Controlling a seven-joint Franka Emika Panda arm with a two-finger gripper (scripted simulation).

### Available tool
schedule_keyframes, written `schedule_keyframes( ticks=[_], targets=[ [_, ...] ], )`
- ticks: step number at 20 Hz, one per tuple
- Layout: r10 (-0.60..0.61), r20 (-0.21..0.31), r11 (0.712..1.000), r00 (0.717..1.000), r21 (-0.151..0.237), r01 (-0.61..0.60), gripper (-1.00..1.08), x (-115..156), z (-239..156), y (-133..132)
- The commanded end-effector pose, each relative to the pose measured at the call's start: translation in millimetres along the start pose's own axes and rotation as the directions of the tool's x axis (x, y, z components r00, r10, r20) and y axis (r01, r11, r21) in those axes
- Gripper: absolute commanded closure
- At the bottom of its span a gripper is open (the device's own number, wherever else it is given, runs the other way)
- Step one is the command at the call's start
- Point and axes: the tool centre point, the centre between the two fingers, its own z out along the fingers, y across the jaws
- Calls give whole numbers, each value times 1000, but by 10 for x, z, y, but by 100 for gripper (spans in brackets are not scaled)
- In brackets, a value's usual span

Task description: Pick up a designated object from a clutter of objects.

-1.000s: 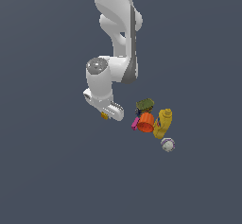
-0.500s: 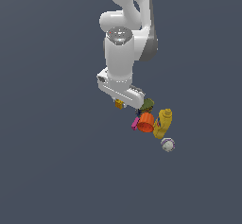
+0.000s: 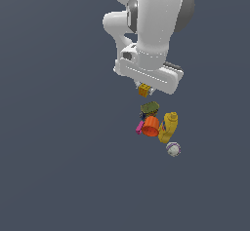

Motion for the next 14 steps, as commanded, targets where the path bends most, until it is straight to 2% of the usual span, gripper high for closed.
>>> schedule_keyframes(
  ticks=[1,8,14],
  targets=[
    [0,0,1000,1000,0,0,108,-106,-233,-151],
    [-1,2,1000,1000,1,1,108,-309,-726,-496],
    [-1,3,1000,1000,2,1,108,-396,-961,-668]
  ],
)
